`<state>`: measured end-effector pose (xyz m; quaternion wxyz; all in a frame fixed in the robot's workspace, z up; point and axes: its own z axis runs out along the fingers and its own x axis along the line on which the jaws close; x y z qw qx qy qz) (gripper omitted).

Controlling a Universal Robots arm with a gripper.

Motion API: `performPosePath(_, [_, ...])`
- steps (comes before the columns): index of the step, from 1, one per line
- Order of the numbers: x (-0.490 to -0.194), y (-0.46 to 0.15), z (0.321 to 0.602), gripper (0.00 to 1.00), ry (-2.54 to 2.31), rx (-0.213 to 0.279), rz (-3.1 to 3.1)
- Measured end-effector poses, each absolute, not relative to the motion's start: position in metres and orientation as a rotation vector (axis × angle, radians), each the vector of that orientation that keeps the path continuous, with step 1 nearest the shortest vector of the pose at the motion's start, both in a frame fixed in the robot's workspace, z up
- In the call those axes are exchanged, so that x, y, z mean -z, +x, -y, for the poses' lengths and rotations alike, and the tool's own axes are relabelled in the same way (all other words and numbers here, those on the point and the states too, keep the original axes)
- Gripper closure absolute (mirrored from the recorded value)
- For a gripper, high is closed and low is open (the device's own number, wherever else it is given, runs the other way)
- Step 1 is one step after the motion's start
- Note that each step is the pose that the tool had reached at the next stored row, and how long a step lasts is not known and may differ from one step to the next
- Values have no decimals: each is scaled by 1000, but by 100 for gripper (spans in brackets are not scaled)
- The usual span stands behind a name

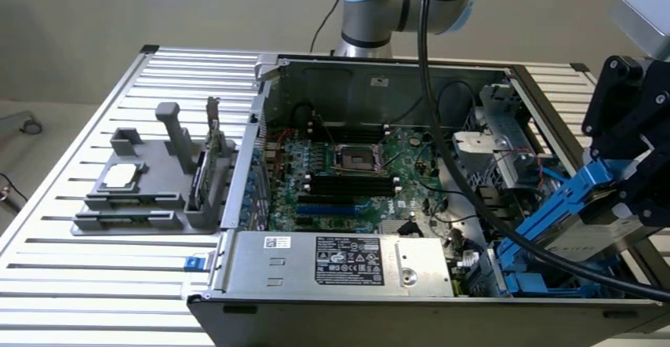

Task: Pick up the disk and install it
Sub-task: 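Insert the disk into the insertion slot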

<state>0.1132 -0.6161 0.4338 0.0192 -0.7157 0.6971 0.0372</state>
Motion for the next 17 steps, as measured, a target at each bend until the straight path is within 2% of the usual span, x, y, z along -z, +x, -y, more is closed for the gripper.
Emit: performPosePath(17, [-423,113,617,67,-2236,-112,-2145])
